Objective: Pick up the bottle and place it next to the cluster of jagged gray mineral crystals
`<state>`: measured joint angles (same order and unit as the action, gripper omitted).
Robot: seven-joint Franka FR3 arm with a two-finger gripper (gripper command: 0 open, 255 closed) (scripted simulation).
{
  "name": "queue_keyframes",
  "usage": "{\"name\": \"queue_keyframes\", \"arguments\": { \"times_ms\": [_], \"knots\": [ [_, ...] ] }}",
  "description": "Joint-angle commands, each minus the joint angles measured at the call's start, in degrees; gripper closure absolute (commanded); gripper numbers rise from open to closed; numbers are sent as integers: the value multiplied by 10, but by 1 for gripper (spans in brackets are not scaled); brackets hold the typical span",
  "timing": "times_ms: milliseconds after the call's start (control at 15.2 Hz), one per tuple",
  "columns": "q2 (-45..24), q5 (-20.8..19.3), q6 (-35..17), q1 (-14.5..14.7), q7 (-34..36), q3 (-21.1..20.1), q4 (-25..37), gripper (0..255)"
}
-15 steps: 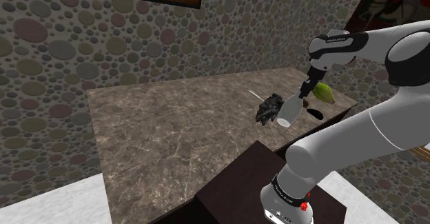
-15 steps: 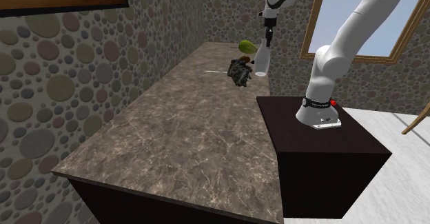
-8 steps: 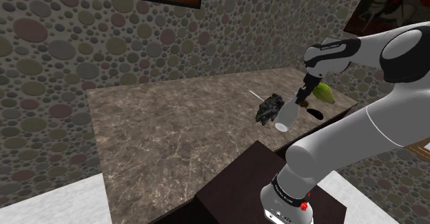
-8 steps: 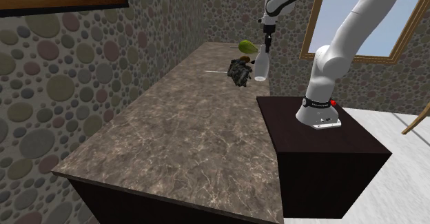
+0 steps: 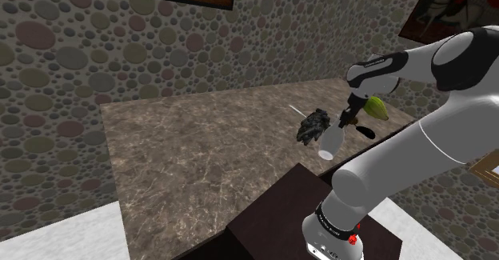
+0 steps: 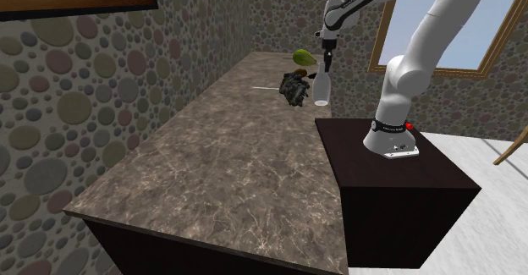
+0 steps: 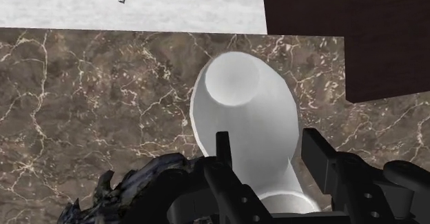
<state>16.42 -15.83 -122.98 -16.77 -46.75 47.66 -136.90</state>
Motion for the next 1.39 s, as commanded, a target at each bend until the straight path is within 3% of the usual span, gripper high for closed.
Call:
{"name": "queue_keyframes", "arguments": {
  "times_ms": [0,528,594,924,1188,1320],
  "knots": [
    [-11,5,-18,3,-5,7,-8,255],
    [-14,6,-22,4,-6,8,-10,255],
    [-14,6,-22,4,-6,8,-10,0],
    [-14,6,-22,4,-6,8,-10,0],
    [28,-8,60,-5,10,-20,36,0],
    [28,-8,60,-5,10,-20,36,0]
  ]
}}
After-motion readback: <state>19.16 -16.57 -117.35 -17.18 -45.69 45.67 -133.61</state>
